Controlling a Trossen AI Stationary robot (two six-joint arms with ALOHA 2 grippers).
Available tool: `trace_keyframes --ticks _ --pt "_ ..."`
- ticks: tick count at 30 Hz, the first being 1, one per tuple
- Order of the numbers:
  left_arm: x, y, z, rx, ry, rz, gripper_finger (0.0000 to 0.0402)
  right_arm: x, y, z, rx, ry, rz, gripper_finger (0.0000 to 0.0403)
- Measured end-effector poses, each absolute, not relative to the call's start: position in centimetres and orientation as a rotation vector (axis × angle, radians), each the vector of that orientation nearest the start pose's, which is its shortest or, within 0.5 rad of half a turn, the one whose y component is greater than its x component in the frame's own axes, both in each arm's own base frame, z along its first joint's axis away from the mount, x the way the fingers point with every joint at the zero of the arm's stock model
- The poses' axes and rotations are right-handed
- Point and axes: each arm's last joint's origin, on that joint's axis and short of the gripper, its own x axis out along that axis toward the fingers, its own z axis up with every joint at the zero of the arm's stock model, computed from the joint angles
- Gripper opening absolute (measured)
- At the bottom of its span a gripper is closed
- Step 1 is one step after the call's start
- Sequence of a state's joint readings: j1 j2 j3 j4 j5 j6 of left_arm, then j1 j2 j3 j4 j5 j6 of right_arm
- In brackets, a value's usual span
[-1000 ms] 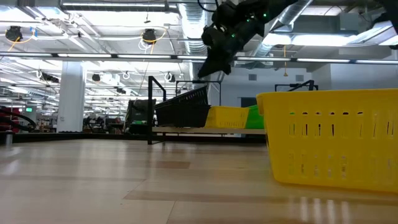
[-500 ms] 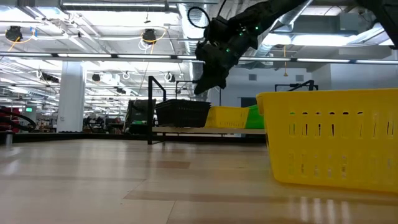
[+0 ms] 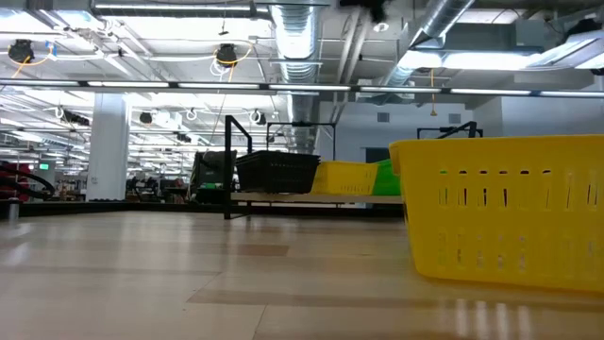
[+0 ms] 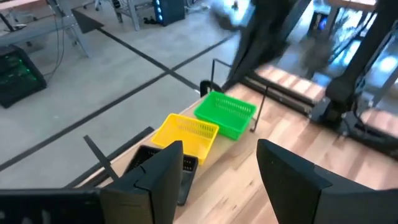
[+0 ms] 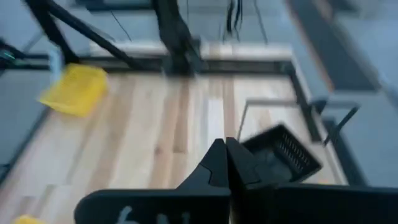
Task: Stack baskets on shelf by color
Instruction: Stack the left yellow bin on top of the yellow bin on the shelf
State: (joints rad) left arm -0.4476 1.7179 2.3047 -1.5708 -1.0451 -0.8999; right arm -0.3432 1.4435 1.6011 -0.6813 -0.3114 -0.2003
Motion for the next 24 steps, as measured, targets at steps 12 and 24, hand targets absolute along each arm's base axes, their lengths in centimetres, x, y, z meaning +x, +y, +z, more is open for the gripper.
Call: trace_keyframes --ticks 12,24 --pt "30.9 -10.8 44.0 -0.236 0.57 0.8 0.0194 13.5 -2.3 49.0 -0.099 0.242 0.013 0.0002" --pt "37.0 -14.1 35.8 -0.323 0.805 0.825 0.0194 10.5 -1.4 48.1 -0.104 0.351 0.051 0.0003"
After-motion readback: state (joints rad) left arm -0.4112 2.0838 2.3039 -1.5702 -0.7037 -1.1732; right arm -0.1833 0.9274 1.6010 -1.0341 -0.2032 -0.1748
